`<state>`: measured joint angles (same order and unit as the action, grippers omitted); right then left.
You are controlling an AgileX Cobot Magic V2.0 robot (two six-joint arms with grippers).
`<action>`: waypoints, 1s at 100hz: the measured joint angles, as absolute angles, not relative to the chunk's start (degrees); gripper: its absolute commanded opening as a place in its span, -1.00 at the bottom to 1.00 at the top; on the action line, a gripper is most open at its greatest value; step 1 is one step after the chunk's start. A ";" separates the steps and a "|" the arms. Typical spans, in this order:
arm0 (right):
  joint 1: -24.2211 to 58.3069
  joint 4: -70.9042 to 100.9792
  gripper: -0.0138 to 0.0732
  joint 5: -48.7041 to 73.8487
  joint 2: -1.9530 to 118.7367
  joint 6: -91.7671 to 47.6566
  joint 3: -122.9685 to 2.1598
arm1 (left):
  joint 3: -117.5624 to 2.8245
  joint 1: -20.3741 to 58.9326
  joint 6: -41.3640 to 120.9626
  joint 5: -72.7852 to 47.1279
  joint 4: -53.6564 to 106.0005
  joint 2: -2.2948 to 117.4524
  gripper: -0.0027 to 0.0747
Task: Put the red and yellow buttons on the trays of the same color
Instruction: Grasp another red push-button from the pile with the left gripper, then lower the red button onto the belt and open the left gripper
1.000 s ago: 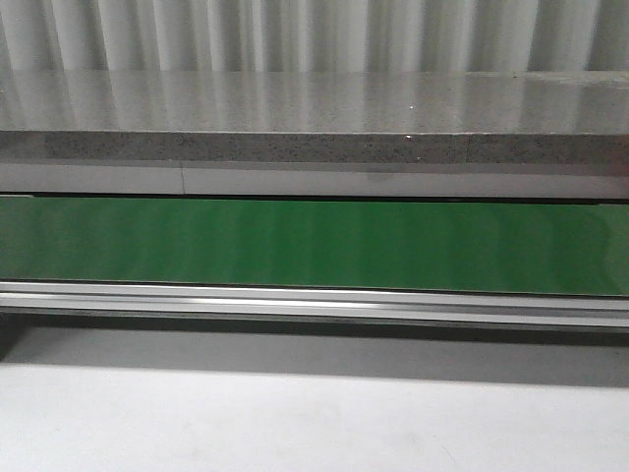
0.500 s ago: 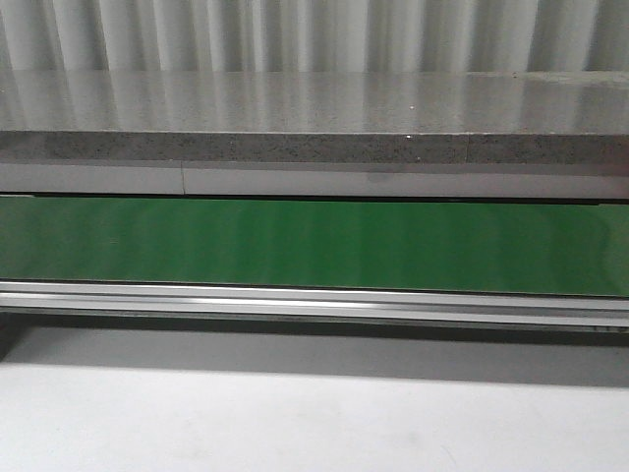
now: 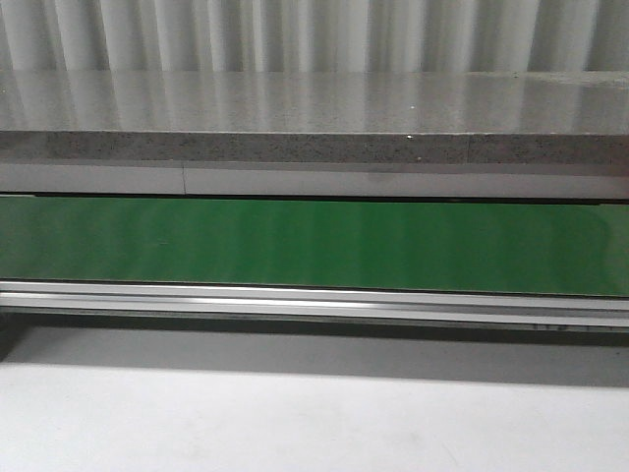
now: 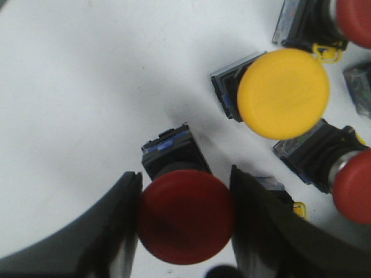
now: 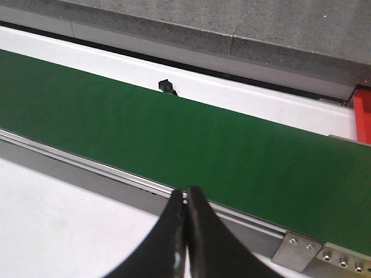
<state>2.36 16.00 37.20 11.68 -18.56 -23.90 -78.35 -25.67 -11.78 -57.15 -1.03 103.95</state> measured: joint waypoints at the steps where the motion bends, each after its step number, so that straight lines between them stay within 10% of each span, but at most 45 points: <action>1: 2.36 16.00 -0.83 37.20 11.68 -18.56 -23.90 | -78.35 -25.69 -11.78 -57.15 -1.33 103.35 -0.62; 100: 2.36 16.00 -0.83 37.20 11.68 -18.56 -23.90 | -78.35 -1.16 -5.74 -59.36 -2.18 93.56 -0.63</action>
<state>2.36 16.00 37.20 11.68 -18.56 -23.90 -78.35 -1.16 -5.74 -59.36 -2.18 93.56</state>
